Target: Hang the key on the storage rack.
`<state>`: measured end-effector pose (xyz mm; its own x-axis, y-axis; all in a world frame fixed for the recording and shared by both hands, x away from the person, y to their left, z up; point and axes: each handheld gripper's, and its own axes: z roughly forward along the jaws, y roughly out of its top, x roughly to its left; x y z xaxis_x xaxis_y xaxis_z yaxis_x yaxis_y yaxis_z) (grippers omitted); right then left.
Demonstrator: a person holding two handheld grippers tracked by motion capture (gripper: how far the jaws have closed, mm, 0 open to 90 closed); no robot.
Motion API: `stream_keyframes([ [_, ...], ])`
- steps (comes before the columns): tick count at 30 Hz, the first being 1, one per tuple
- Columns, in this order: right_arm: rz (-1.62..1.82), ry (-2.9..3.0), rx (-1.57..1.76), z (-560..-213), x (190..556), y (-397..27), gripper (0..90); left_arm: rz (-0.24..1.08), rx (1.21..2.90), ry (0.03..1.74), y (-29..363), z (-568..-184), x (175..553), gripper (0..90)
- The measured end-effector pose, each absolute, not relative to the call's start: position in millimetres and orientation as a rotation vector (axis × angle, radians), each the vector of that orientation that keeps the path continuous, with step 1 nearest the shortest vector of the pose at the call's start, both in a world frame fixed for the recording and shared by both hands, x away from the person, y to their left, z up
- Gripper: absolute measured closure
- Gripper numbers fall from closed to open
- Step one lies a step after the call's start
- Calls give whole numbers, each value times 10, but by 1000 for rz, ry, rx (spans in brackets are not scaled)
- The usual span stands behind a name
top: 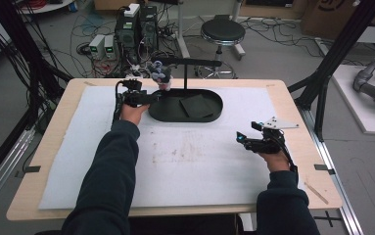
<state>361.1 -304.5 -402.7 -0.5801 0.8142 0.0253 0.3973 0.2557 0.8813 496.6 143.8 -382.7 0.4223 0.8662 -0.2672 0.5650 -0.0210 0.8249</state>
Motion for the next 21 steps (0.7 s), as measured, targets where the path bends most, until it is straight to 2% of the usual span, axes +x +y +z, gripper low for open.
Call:
stream_keyframes([
  [8, 1233, 2109, 1088, -4051, 3606, -3028, 223, 413, 1645, 1090, 1569, -3755, 4520, 224],
  [21, 1169, 2142, 1047, -4081, 3572, -2986, 221, 530, 1579, 924, 1928, -3729, 3906, 227],
])
